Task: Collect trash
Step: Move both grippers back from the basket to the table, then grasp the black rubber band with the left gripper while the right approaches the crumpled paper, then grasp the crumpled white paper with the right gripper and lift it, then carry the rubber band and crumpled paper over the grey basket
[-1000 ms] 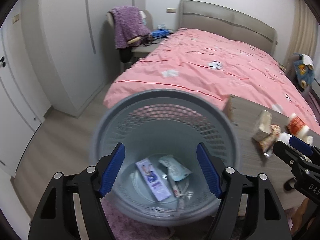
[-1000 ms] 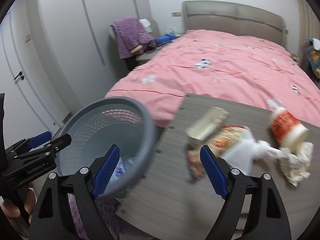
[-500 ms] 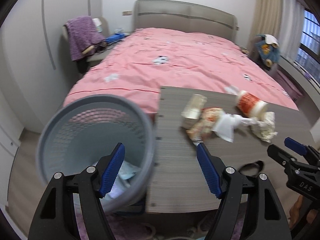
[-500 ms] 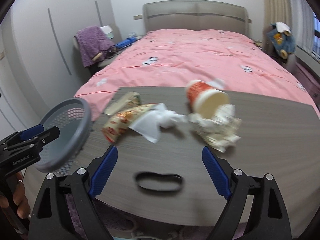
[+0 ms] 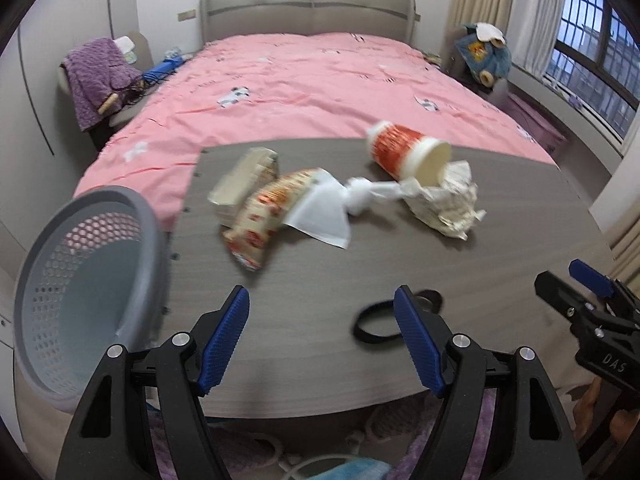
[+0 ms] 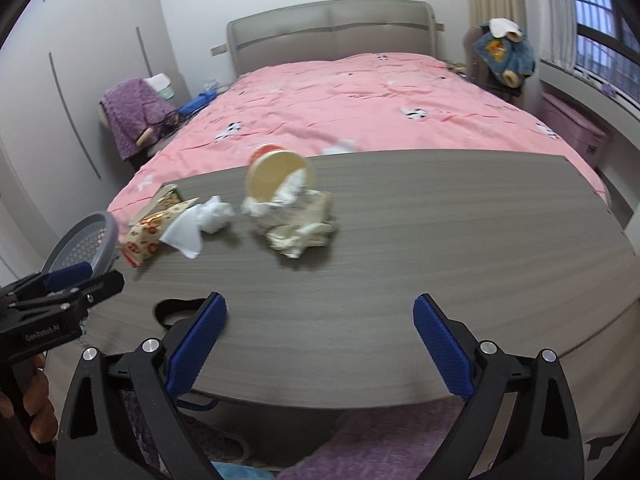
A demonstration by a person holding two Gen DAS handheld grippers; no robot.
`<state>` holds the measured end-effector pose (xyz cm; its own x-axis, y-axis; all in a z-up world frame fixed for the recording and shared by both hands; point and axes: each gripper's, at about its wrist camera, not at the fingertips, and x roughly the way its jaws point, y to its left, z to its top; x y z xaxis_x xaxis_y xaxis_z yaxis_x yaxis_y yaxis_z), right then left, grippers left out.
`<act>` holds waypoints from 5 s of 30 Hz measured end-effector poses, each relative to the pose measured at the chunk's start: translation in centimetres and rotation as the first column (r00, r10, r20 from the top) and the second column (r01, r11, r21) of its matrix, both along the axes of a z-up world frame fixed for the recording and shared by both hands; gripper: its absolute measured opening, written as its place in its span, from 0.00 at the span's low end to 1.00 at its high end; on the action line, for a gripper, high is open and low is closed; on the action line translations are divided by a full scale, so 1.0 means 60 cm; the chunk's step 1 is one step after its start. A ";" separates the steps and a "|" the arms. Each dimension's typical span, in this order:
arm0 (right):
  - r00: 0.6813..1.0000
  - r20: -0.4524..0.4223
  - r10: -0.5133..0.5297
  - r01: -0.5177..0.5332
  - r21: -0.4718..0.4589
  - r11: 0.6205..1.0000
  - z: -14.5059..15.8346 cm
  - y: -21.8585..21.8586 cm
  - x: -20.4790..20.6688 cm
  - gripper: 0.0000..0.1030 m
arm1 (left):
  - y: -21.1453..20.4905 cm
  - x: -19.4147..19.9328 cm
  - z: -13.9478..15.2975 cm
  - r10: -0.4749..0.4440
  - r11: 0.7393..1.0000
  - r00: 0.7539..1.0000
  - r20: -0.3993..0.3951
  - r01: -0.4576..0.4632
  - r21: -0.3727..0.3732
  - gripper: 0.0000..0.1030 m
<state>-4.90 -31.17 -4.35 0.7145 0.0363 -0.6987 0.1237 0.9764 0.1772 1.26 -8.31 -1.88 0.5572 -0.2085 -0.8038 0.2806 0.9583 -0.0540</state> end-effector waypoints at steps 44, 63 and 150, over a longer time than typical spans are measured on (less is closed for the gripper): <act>1.000 0.000 0.023 -0.023 0.081 0.996 -0.042 -0.037 0.039 0.92 | -0.068 0.012 -0.036 -0.019 1.000 1.000 0.015 0.019 0.004 0.53; 0.991 -0.086 0.103 -0.105 -0.019 0.994 -0.051 0.047 0.213 0.91 | -0.004 0.034 -0.013 0.030 0.998 0.999 0.033 -0.029 -0.049 0.53; 0.781 -0.012 0.625 -0.625 0.027 0.780 0.022 0.526 0.237 0.64 | 0.442 0.076 -0.032 0.478 0.878 0.875 0.075 -0.477 -0.039 0.53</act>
